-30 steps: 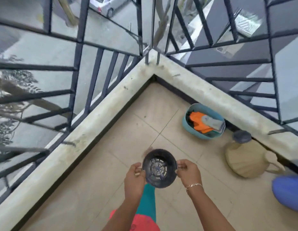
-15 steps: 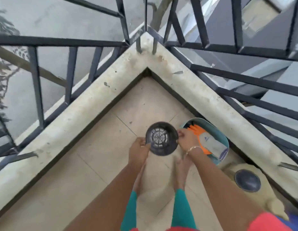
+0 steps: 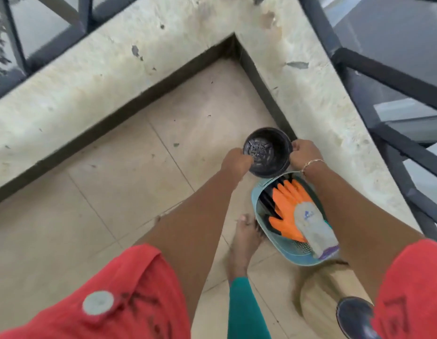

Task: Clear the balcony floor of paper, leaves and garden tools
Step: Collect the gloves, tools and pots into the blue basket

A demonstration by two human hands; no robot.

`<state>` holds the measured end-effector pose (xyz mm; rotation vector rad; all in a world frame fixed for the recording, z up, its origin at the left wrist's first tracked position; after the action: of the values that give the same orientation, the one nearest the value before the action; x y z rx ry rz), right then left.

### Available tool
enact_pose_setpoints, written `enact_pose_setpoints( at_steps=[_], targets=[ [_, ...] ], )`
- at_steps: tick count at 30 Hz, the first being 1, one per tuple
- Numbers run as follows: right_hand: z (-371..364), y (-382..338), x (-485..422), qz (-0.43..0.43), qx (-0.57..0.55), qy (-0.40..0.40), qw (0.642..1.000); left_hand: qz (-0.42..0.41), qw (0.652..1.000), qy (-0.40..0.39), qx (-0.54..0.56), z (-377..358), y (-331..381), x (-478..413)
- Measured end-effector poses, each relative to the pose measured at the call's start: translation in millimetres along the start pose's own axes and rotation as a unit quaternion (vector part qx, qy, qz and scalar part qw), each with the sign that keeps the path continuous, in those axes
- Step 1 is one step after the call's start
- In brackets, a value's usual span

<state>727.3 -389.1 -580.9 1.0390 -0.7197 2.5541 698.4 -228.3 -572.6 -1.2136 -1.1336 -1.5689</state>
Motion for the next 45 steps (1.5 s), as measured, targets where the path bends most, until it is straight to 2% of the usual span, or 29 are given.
enact_pose_setpoints(
  at_steps=[5, 8, 10, 14, 16, 18, 22, 27, 33, 38, 42, 45],
  targets=[
    [-9.0, 8.9, -7.9, 0.002, -0.013, -0.007, 1.0, -0.016, 0.999, -0.001, -0.032, -2.4, -1.4, -5.5],
    [-10.8, 13.0, 3.6, 0.008, -0.008, -0.008, 1.0, -0.035, 0.992, 0.015, -0.12, 3.5, -10.2, 7.5],
    [-6.1, 8.0, 26.3, 0.031, 0.011, -0.004, 0.999, -0.066, 0.973, 0.037, -0.217, 13.7, -20.3, 28.3],
    [17.3, -10.5, 79.1, 0.077, 0.069, -0.028, 0.994, -0.115, 0.905, 0.096, -0.399, 42.4, -29.9, 88.8],
    [37.5, -27.8, 113.6, 0.084, 0.099, -0.049, 0.99, -0.123, 0.881, 0.119, -0.442, 57.5, -28.3, 128.5],
    [58.9, -50.0, 155.7, 0.102, 0.122, -0.056, 0.986, -0.13, 0.872, 0.14, -0.45, 73.4, -26.7, 175.0],
    [105.3, -106.8, 244.3, 0.154, 0.165, -0.055, 0.973, -0.151, 0.878, 0.184, -0.416, 111.3, -34.3, 276.5],
    [160.6, -179.2, 350.4, 0.255, 0.224, -0.041, 0.94, -0.181, 0.908, 0.228, -0.301, 157.9, -70.5, 383.2],
    [178.6, -247.1, 427.2, 0.347, 0.323, -0.036, 0.88, -0.121, 0.944, 0.27, -0.147, 207.3, -161.9, 460.0],
    [121.3, -310.6, 479.5, 0.425, 0.385, -0.063, 0.817, -0.063, 0.953, 0.294, -0.035, 240.6, -271.3, 503.6],
    [30.6, -359.2, 530.5, 0.501, 0.43, -0.108, 0.743, 0.005, 0.948, 0.307, 0.084, 266.2, -387.0, 523.8],
    [-49.1, -393.4, 581.1, 0.54, 0.445, -0.135, 0.701, 0.049, 0.933, 0.317, 0.165, 289.4, -482.6, 543.8]
  ],
)
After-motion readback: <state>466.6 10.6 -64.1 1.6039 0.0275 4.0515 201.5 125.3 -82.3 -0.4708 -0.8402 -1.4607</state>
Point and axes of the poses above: each hand's wrist, its own x-axis away from the middle knuckle, its own z-axis out of the back of the hand, y = z × x, the point moved 1 cm from there along -x, towards the middle knuckle, and after that the axes turned 10 degrees about z, right-handed, at the moved point
